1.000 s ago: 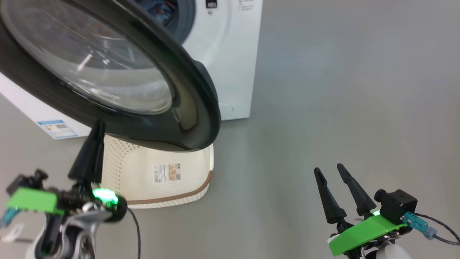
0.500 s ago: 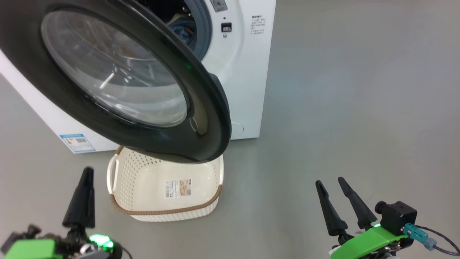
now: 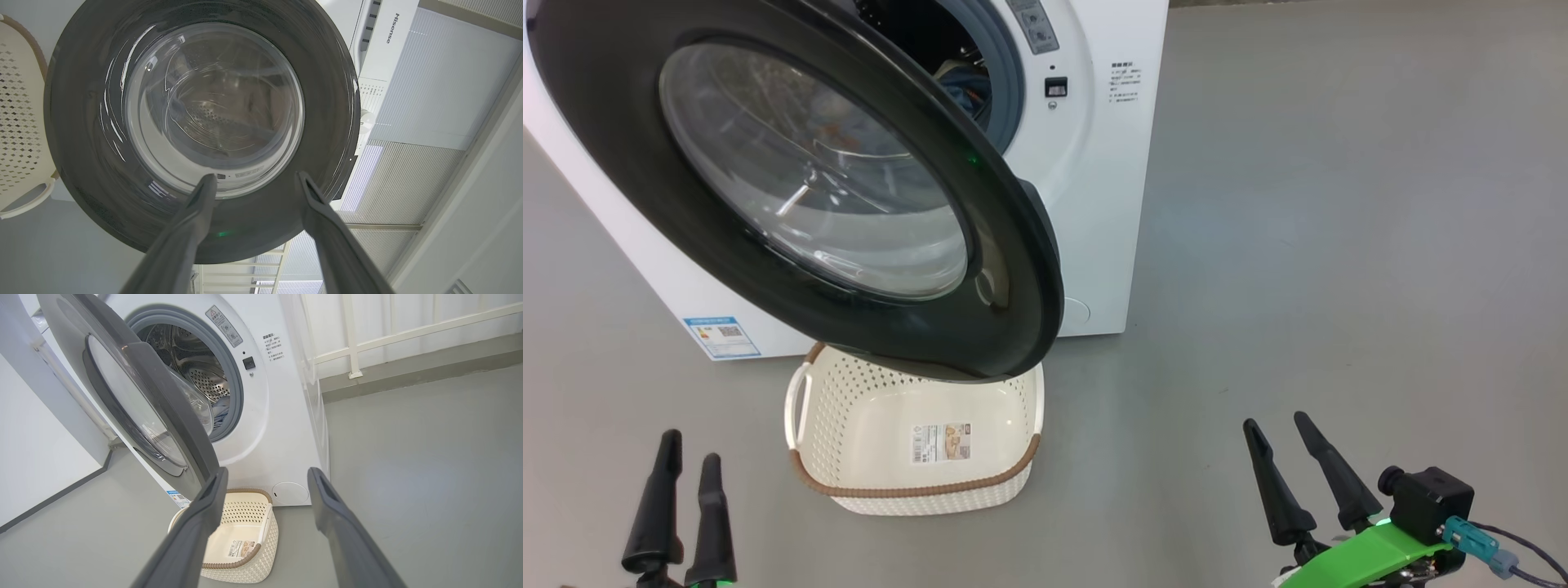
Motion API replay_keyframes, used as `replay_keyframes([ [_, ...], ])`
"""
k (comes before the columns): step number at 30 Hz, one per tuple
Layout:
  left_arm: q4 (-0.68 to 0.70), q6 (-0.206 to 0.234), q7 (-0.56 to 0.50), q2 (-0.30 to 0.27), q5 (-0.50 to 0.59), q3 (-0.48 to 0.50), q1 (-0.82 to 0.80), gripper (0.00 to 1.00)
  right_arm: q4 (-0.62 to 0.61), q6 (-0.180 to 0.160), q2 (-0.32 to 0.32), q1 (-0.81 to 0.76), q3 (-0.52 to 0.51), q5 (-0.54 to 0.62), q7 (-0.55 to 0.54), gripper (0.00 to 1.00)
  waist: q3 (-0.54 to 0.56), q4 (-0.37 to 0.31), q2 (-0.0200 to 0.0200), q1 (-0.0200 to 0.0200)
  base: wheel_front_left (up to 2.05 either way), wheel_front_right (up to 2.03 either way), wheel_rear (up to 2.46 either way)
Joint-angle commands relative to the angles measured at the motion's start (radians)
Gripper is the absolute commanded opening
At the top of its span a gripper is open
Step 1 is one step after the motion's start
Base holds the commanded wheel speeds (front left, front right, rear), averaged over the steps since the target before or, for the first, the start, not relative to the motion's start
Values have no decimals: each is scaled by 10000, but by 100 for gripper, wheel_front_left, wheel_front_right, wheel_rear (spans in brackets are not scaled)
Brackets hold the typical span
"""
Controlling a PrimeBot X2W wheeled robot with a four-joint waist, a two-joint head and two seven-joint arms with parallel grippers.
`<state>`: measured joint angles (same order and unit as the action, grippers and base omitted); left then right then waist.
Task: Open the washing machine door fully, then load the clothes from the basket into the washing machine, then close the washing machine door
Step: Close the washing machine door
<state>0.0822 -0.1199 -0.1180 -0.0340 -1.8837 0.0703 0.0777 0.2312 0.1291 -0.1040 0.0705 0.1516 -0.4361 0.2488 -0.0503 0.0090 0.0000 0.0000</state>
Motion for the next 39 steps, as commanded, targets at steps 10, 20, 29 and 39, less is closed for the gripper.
replay_keyframes([
  [10,469,-107,1322,-169,2775,200,-255,100,-268,16,-46,13,245,-93,127,100,60,52,0,0,0,0,0],
  [20,-32,-107,3708,-1218,7125,-660,-83,100,-309,16,-89,15,266,12,128,100,91,-7,0,0,0,0,0],
  [29,-218,-107,3795,-681,13521,246,-43,100,-422,16,-74,1,243,140,129,100,50,-24,0,0,0,0,0],
  [39,-408,-4,3797,-232,16825,678,271,100,-471,16,-85,0,252,307,129,100,5,-76,0,0,0,0,0],
])
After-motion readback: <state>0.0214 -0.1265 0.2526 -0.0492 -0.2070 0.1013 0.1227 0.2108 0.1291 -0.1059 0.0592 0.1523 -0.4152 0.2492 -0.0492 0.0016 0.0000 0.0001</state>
